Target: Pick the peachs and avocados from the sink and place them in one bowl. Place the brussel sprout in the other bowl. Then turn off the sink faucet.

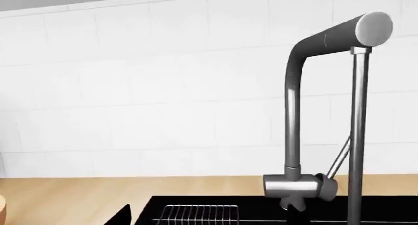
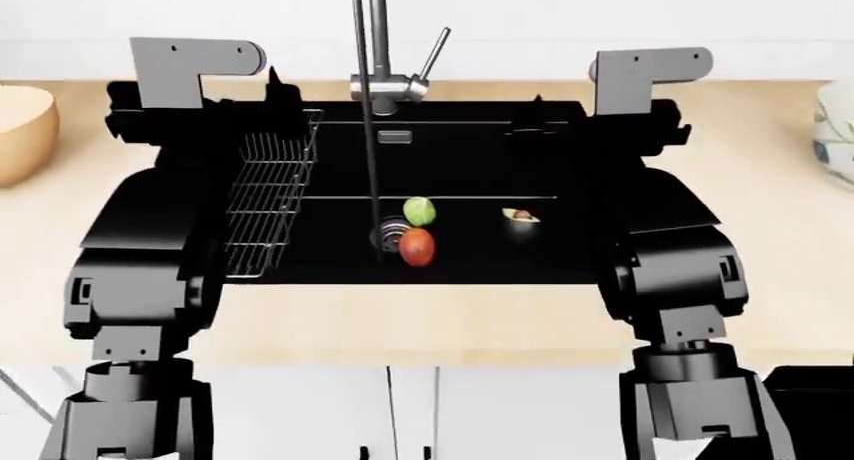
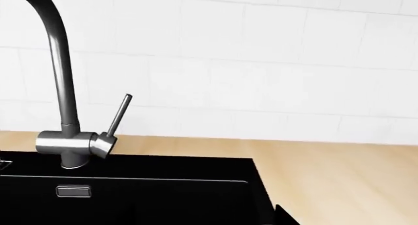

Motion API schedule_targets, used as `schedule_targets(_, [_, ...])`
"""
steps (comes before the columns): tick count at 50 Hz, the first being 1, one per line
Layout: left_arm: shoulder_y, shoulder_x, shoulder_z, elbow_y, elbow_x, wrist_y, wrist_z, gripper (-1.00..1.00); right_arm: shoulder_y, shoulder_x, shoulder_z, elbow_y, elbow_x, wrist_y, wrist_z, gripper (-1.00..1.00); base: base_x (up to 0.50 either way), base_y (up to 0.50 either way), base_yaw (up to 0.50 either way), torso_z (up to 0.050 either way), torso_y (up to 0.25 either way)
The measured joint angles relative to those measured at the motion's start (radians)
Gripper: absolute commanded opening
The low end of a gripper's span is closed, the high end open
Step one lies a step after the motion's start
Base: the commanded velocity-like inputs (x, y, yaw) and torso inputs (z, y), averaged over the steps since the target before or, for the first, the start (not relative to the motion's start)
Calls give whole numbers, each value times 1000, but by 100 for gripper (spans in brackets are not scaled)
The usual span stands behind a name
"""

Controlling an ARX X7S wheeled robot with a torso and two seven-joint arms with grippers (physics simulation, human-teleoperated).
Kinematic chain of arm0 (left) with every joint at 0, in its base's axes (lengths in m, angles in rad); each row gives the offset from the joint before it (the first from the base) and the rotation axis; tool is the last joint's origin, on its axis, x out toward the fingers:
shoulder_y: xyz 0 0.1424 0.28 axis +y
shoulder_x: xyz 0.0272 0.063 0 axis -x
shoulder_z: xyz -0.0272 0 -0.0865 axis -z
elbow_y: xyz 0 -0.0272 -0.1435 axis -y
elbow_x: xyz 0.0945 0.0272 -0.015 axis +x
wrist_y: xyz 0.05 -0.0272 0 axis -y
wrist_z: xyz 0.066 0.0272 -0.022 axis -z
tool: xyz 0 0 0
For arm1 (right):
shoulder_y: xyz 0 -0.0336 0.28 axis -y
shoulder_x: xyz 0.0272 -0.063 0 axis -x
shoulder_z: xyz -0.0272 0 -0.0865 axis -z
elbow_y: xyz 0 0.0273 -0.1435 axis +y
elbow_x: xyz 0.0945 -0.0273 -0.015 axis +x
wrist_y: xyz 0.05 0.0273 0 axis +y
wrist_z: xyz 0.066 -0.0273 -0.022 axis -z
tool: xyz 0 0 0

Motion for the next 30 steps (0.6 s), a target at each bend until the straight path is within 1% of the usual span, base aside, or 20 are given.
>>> schedule_targets(9, [-2,-7,20,2,3,-3,3,100,4,6,9,10,22,1,-6,100,500,10,0,0,2])
schedule_targets(30, [-6,-20,26,-16,-4,-5,-9,100,7,24,13,13,60,4,-30,100,500,-78,0,0,0])
